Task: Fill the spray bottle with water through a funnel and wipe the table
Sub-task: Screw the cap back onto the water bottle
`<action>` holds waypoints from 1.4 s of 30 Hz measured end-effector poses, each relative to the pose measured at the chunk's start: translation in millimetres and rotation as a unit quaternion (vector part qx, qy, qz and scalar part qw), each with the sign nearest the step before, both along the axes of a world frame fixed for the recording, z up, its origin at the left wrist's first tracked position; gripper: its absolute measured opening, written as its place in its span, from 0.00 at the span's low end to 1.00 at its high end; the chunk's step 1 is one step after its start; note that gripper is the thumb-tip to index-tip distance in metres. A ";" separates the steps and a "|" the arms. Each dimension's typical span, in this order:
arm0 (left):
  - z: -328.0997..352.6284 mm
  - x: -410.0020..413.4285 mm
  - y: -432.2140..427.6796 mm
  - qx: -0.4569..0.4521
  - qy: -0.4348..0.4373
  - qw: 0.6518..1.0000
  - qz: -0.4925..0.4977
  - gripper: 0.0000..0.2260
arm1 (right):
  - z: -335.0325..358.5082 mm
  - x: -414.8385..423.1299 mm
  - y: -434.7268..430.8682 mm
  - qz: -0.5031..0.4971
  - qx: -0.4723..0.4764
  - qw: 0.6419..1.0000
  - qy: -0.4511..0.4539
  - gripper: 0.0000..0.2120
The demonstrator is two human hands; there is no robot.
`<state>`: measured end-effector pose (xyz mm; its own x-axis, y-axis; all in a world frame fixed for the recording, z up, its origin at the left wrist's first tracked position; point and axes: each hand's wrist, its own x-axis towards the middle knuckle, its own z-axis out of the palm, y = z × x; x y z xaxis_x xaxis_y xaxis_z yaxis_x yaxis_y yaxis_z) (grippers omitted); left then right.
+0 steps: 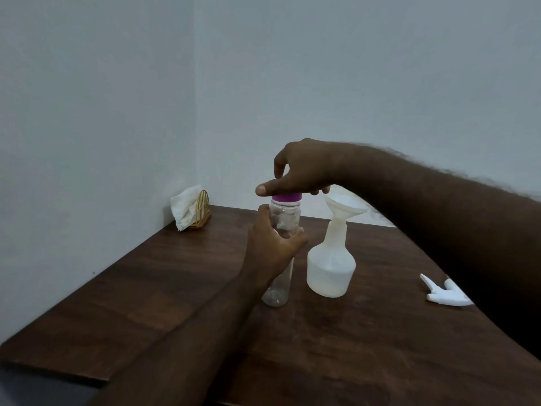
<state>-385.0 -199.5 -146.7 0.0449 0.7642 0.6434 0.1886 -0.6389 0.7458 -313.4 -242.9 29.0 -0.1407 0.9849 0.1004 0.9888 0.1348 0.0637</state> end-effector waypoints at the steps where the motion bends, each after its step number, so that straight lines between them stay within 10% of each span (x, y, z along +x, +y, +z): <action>1: -0.1 -0.1 0.0 0.000 0.000 1.000 0.002 0.25 | -0.9 -2.4 2.2 -0.007 -0.008 1.000 -0.010 0.30; 7: 0.6 -1.1 0.6 -0.008 -0.002 1.000 0.006 0.22 | 4.9 -0.6 0.3 0.049 -0.074 0.994 0.065 0.11; 29: 3.1 -1.0 -1.7 -0.021 -0.002 1.000 0.001 0.22 | -5.6 8.6 0.6 0.074 -0.032 0.995 0.066 0.16; 35: 0.5 -0.2 -0.6 -0.009 -0.025 1.000 -0.009 0.22 | -12.6 11.6 -0.5 -0.009 0.116 0.992 -0.042 0.34; 42: 1.0 1.3 -0.2 -0.010 -0.023 1.000 -0.013 0.22 | -14.2 18.2 1.3 0.064 0.085 0.988 0.109 0.19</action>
<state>-383.7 -199.7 -145.7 0.0356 0.7758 0.6299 0.1379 -0.6281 0.7658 -295.2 -241.6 14.8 -0.2194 0.9267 0.3052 0.9573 0.2648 -0.1157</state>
